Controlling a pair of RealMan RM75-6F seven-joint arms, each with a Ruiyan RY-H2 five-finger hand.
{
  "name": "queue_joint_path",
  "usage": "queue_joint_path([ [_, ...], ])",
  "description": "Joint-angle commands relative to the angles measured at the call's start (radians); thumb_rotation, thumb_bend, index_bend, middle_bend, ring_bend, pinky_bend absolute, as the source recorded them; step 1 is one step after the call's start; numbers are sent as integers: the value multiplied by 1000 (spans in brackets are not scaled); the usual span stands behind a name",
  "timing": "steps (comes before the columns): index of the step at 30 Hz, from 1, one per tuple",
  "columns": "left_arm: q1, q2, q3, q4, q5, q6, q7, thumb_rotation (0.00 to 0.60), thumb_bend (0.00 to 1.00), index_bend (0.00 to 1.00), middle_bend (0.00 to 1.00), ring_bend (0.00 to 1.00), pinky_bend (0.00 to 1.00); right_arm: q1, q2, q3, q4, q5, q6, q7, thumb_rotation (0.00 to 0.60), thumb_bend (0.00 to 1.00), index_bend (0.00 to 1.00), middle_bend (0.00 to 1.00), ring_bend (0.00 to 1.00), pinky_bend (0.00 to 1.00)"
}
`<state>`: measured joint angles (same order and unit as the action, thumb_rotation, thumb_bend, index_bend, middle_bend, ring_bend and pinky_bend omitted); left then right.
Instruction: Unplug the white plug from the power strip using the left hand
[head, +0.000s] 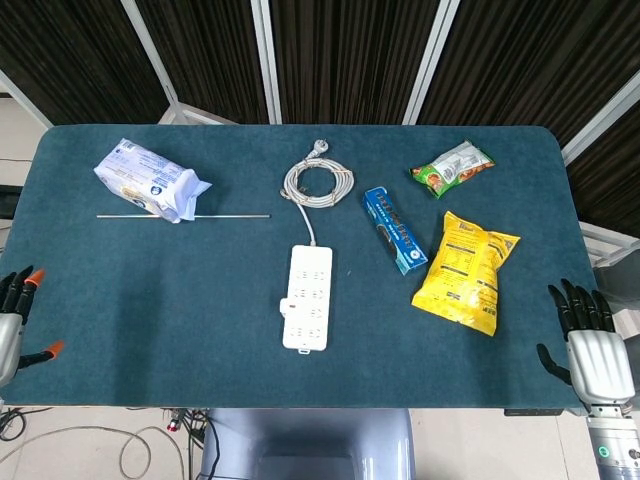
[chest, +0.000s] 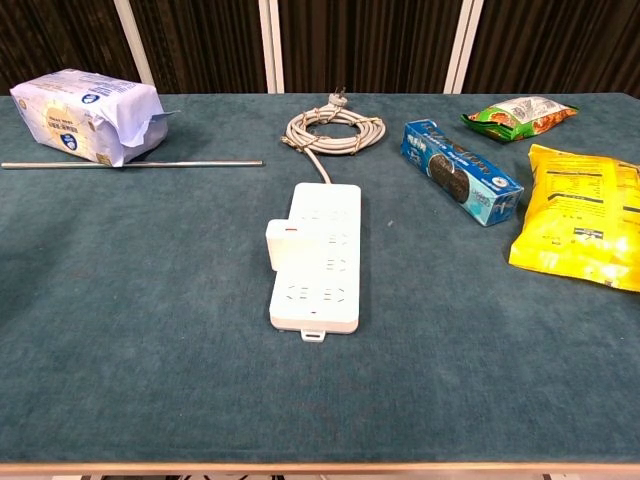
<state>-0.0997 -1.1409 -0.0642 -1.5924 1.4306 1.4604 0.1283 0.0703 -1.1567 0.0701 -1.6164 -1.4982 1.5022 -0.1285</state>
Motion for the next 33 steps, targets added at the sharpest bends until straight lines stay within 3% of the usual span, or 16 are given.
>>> queue_joint_path([
  [1,-2,-1,2,-4,5,-1,4,600,0,0,0,0,31,0,1,-4,-1,-7,0,1,600,385,0,0,0,0],
  [10,-3,-6,13,-14,21,0,30,600,0,0,0,0,31,11,6,-21,4,-58,-4,34,600,385,0,0,0,0],
  [20,-12,-17,13,-11,20,-12,54,600,0,1,0,0,32,96,-20,-46,35,-232,-44,50,600,408,0,0,0,8],
  [28,-24,-38,4,1,7,-25,72,600,0,11,0,0,34,221,-83,-57,27,-341,-190,-31,600,774,24,31,36,92],
  [33,-38,-48,-3,10,3,-38,79,600,0,12,0,0,34,284,-140,-60,6,-354,-296,-88,600,886,64,60,47,105],
])
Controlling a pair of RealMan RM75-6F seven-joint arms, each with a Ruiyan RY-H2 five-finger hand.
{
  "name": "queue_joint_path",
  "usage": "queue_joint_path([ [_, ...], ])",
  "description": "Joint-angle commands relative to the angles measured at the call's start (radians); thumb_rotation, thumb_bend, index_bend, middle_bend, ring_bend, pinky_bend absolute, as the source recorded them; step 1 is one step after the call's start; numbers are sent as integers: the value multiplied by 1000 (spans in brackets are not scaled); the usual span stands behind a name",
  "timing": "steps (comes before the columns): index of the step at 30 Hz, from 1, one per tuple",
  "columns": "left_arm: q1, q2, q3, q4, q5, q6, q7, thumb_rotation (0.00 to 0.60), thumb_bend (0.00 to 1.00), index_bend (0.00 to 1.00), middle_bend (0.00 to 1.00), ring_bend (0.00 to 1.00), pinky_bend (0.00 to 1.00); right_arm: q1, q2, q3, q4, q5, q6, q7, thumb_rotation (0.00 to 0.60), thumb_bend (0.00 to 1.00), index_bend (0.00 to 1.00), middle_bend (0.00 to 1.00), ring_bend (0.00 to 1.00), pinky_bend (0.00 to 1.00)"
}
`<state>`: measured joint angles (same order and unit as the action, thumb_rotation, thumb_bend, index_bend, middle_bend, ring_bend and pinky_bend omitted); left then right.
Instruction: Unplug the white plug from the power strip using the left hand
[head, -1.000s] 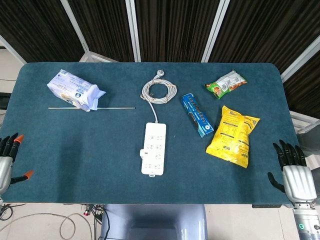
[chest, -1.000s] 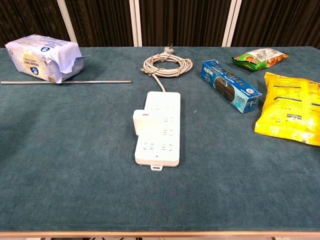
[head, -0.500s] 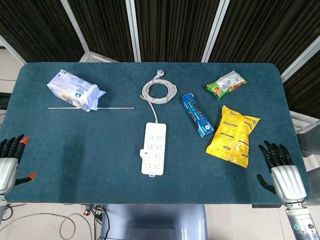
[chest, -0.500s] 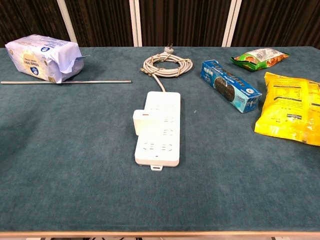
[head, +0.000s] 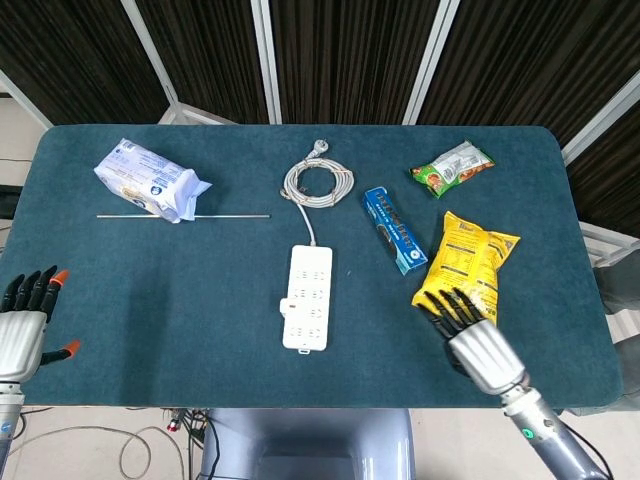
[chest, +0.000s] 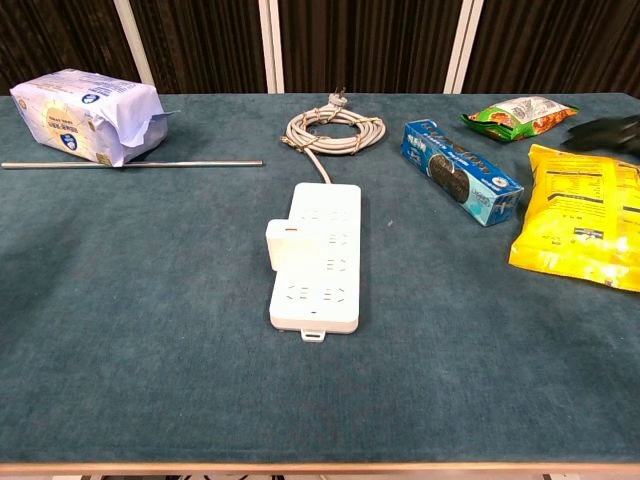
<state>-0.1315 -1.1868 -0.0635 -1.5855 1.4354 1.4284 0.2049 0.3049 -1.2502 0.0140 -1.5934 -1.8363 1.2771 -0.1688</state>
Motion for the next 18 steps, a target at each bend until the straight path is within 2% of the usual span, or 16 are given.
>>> queue_joint_path([
  [1,-11,-3,-7,4,-2,-10,5,600,0,12,0,0,34,61,-62,-5,-20,-17,-90,-60,600,888,79,69,54,107],
  [5,-35,4,-27,-6,-4,-25,8,600,0,21,0,0,35,91,-121,-5,-25,-8,-143,-91,600,889,123,101,86,127],
  [18,-143,39,-80,-102,-49,-151,84,600,0,86,15,6,70,126,-275,-32,13,35,-242,-172,600,889,125,113,96,128],
])
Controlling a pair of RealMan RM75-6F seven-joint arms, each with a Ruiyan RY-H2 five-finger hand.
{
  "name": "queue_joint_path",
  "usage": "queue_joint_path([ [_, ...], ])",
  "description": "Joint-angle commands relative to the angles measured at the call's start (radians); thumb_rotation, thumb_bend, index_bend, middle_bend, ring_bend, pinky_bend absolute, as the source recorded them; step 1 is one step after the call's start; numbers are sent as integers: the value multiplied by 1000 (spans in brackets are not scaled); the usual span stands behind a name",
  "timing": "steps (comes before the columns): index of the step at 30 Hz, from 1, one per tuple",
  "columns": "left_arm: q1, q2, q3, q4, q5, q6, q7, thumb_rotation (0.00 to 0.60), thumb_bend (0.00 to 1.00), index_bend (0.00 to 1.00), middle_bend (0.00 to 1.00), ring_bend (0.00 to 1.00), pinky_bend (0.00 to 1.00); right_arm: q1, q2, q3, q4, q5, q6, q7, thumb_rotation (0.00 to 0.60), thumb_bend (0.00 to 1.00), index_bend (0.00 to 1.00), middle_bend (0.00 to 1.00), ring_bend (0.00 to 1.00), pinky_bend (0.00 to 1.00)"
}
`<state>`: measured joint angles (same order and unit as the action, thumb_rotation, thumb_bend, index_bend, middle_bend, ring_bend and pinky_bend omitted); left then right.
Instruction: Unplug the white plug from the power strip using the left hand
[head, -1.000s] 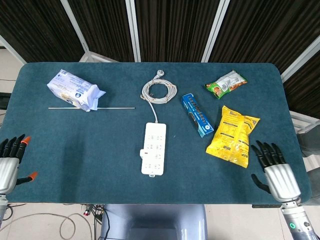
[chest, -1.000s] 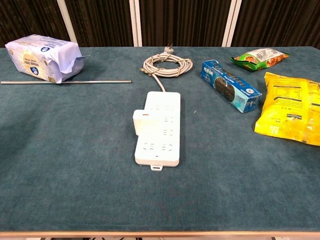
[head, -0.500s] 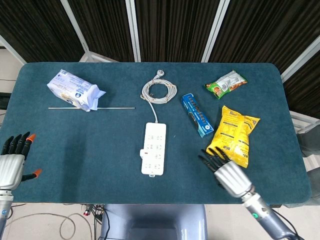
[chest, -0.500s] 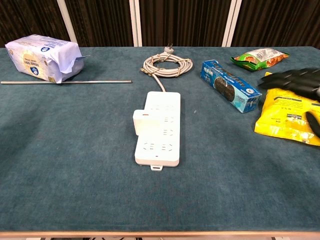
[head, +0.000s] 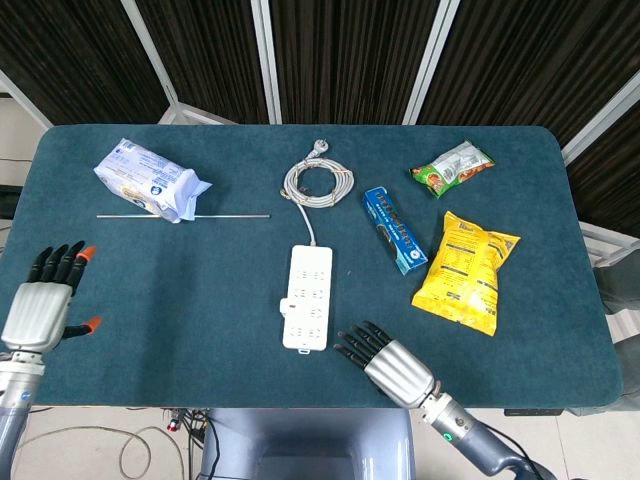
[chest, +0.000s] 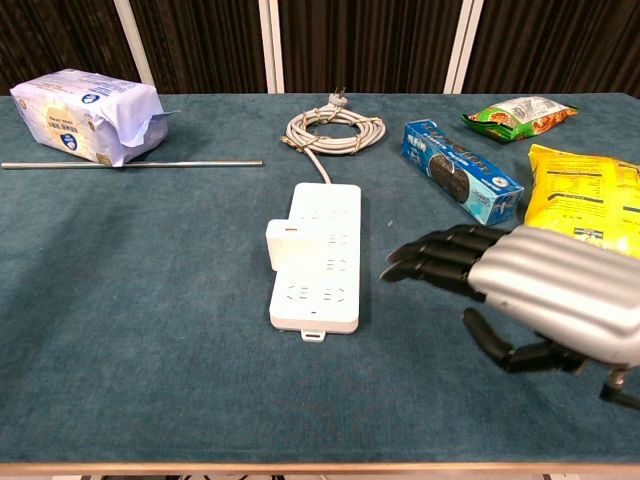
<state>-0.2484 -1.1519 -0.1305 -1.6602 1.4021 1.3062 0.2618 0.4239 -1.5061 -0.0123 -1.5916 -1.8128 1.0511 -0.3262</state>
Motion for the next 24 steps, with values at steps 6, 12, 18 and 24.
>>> queue_joint_path([
  [6,-85,-20,-28,-64,-49,-97,89,600,0,125,63,19,85,14,-64,-8,40,36,-31,-33,600,889,125,113,96,128],
  [12,-135,-45,-37,-100,-77,-148,141,600,0,130,68,19,85,30,-92,5,41,63,-46,-44,600,889,125,113,96,128],
  [18,-172,-62,-43,-136,-101,-177,187,600,0,135,84,28,92,47,-112,28,35,98,-60,-59,600,889,125,113,96,128],
  [24,-208,-94,-51,-154,-137,-198,232,600,0,148,95,32,97,65,-139,38,35,129,-83,-72,600,888,125,113,96,128],
])
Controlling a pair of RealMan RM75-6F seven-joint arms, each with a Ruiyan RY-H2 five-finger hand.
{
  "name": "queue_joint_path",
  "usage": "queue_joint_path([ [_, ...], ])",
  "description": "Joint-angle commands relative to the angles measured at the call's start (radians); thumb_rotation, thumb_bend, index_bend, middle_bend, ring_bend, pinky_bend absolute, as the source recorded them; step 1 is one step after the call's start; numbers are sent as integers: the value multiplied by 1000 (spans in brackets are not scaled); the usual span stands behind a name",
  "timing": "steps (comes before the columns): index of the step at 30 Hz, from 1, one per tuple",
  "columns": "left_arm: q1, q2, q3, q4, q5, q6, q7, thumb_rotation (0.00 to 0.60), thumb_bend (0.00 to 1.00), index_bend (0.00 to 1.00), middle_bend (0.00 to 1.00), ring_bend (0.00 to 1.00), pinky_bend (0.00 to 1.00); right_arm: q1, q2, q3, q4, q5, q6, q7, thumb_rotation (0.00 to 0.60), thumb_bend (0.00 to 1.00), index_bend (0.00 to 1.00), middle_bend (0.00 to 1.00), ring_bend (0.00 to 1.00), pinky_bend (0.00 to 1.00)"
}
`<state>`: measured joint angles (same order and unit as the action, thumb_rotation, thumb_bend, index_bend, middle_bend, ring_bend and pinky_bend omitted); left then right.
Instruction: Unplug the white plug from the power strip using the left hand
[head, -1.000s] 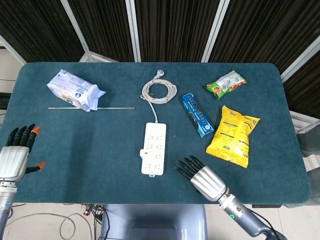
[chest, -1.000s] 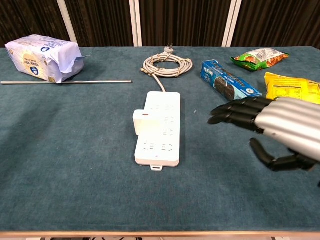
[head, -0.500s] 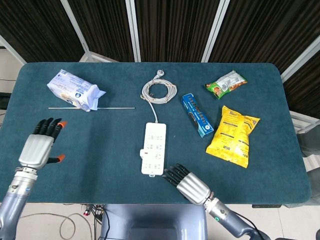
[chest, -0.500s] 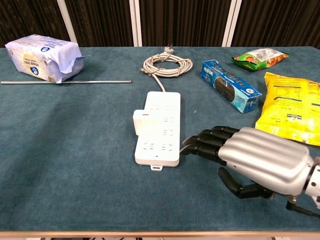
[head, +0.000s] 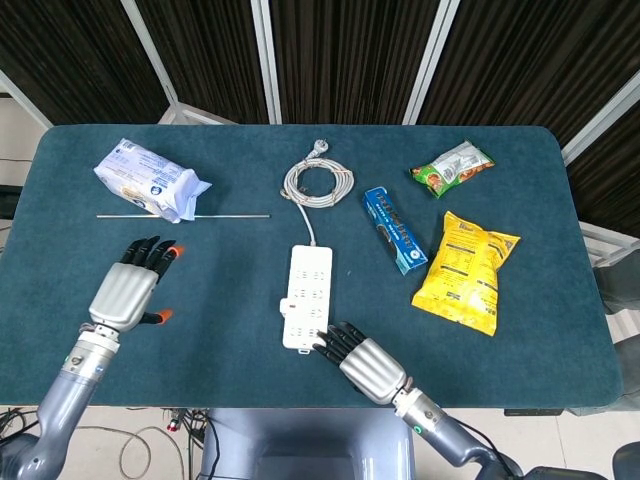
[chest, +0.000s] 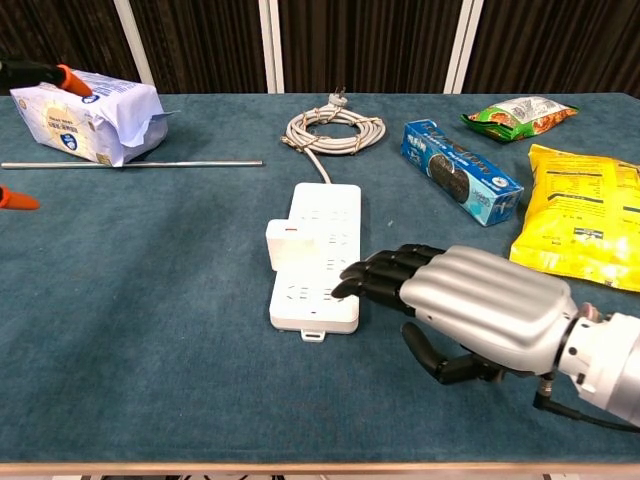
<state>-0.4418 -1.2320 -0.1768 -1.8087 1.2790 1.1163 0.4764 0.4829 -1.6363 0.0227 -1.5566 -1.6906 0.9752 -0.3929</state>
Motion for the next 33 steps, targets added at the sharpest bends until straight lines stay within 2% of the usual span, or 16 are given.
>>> queue_joint_path([
  [1,-21,-21,-6,-7,-19,-11,26,600,0,149,95,32,97,9,-14,3,1,11,-10,-7,600,889,124,113,96,128],
  [17,-126,-124,-32,-19,-102,-44,143,600,0,162,117,32,97,43,-84,5,52,73,-52,-20,600,888,125,117,113,128],
  [25,-162,-169,-25,-14,-135,-50,179,600,0,163,127,33,97,52,-95,-3,73,79,-44,2,600,888,125,120,116,128],
  [33,-196,-231,-21,-3,-167,-45,213,600,33,235,216,60,130,55,-95,-22,80,78,-34,16,600,889,125,120,116,128],
])
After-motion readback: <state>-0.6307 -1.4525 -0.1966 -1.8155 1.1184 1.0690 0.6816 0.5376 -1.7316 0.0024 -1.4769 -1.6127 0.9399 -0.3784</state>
